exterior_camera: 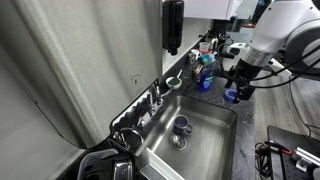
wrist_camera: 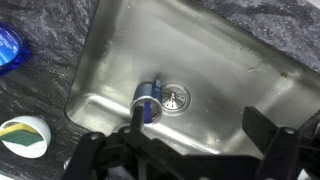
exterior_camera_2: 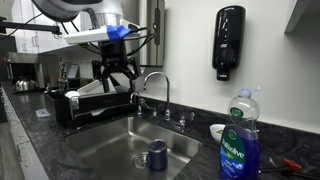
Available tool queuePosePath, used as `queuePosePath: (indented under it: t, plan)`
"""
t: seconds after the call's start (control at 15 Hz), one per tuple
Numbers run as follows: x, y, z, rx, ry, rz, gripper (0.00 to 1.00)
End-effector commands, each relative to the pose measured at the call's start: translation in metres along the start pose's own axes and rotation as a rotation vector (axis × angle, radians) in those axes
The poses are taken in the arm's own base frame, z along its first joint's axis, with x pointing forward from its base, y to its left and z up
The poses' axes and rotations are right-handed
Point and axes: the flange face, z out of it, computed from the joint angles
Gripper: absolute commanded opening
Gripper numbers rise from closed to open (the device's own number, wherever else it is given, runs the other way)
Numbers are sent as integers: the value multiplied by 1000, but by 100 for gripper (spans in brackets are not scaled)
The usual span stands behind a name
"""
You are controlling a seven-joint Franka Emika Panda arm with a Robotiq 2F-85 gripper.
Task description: Close the faucet using the handle on the right
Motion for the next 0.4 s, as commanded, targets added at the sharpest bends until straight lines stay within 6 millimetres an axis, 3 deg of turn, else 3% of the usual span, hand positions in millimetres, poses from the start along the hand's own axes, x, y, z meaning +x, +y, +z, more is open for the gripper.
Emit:
queuePosePath:
  t: [0.0, 0.07, 0.13, 0.33]
  plan:
    - [-11, -17, -34, 34, -21, 125, 100]
    - [-12, -22, -42, 42, -10, 142, 100]
    - [-7, -15, -30, 17, -14, 100, 100]
    - [-9, -22, -46, 16, -1, 127, 100]
